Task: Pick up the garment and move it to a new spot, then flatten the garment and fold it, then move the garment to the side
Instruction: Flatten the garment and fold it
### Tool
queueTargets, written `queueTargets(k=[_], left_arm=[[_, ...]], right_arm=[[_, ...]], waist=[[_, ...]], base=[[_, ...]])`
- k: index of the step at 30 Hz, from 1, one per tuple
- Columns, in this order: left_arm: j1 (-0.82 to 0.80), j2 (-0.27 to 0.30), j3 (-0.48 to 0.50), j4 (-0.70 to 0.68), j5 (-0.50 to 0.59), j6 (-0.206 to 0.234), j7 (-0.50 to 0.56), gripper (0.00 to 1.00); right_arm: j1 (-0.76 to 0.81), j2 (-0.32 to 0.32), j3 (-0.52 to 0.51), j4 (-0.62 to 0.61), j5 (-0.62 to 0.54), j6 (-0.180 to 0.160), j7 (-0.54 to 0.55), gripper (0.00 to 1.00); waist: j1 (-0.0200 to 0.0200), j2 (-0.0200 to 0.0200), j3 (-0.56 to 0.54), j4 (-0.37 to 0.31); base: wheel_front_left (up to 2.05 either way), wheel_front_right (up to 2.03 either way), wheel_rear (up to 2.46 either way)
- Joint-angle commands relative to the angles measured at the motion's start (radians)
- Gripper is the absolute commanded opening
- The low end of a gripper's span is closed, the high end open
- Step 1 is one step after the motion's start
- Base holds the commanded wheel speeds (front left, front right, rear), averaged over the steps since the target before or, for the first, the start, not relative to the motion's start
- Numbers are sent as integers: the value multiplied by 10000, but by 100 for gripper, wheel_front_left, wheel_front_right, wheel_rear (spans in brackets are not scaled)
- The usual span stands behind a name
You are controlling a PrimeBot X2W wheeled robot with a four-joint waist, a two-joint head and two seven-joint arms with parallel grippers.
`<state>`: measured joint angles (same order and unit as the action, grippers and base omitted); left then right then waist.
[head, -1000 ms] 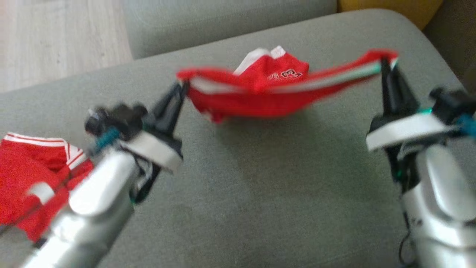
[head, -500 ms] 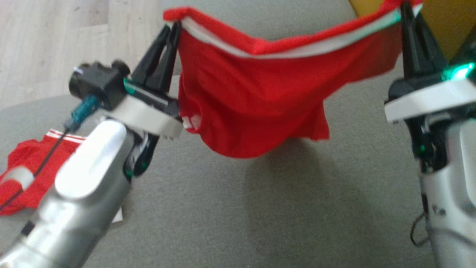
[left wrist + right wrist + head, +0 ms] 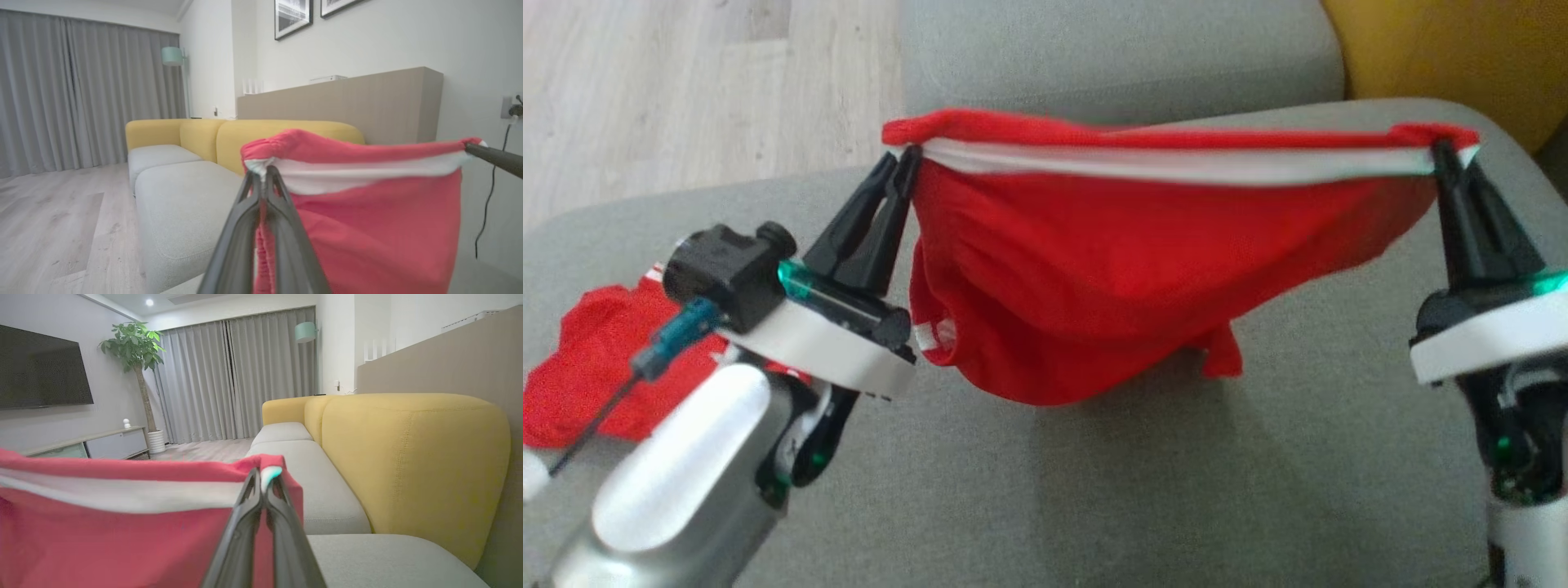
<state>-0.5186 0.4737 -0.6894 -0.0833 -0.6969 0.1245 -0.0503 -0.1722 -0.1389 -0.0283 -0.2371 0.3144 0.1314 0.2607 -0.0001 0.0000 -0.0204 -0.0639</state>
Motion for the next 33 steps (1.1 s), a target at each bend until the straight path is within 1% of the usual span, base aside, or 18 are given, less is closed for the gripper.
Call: queueTargets(k=[1,2,5,7,9,11,12,15,16,20,23,26,28,30,33], left_arm=[[-820,426,615,-283,17,73,137,0],[-1263,450,711,-164,-22,-5,335,0],[-2310,446,767,465,93,-333,579,0],[-3233,426,809,1122,267,-644,642,0],[-4233,288,922,1948,322,-966,624,0],[-5338,113,990,2836,541,-1318,368,0],[-5836,-42,1079,3293,588,-1413,166,0],[-7301,-447,1369,4460,864,-1496,-622,0],[-7301,-447,1369,4460,864,-1496,-622,0],[-8751,-951,1483,5812,1135,-1727,-1497,0],[-9231,-1313,1399,6584,1232,-1976,-1837,0],[-9142,-1689,1257,7212,1251,-2175,-2012,0],[-8863,-1841,994,7428,1403,-2298,-2066,0],[-8344,-2006,713,7544,1513,-2391,-2095,0],[-7404,-2089,419,7440,1534,-2489,-2108,0]], right_arm=[[-783,-66,129,-425,-28,-7,162,0],[-1365,-64,183,-283,31,-7,366,0],[-2676,-2,278,407,304,-7,513,0],[-3840,102,228,1156,525,-7,398,0],[-5120,127,184,2177,675,-7,107,0],[-6431,-66,285,3260,508,-7,-434,0],[-7066,-107,306,3841,437,-7,-817,0],[-8880,8,28,5478,318,-7,-2064,0],[-8880,8,28,5478,318,-7,-2064,0],[-10647,16,-199,7181,-123,-7,-3646,0],[-11249,-85,-179,8242,-294,-7,-4250,0],[-11214,-219,88,9160,-302,-7,-4476,0],[-10925,-338,286,9701,-313,-7,-4547,0],[-10435,-576,741,10221,-459,-7,-4539,0],[-9661,-911,1388,10964,-319,-7,-4142,0]], waist=[[1,0,267,-42],[1,0,707,-101],[1,0,1542,-246],[1,0,2190,-381],[1,0,2813,-491],[1,0,3353,-562],[1,0,3542,-579],[1,0,4084,-632],[1,0,4084,-632],[1,0,4505,-618],[1,0,4689,-570],[1,0,4810,-489],[1,0,4906,-413],[1,0,4895,-260],[1,0,4849,-97]], base=[[0,0,0],[0,0,0],[0,0,0],[0,0,0],[0,0,0],[0,0,0],[0,0,0],[0,0,0],[0,0,0],[0,0,0],[0,0,0],[0,0,0],[0,0,0],[0,0,0],[0,0,0]])
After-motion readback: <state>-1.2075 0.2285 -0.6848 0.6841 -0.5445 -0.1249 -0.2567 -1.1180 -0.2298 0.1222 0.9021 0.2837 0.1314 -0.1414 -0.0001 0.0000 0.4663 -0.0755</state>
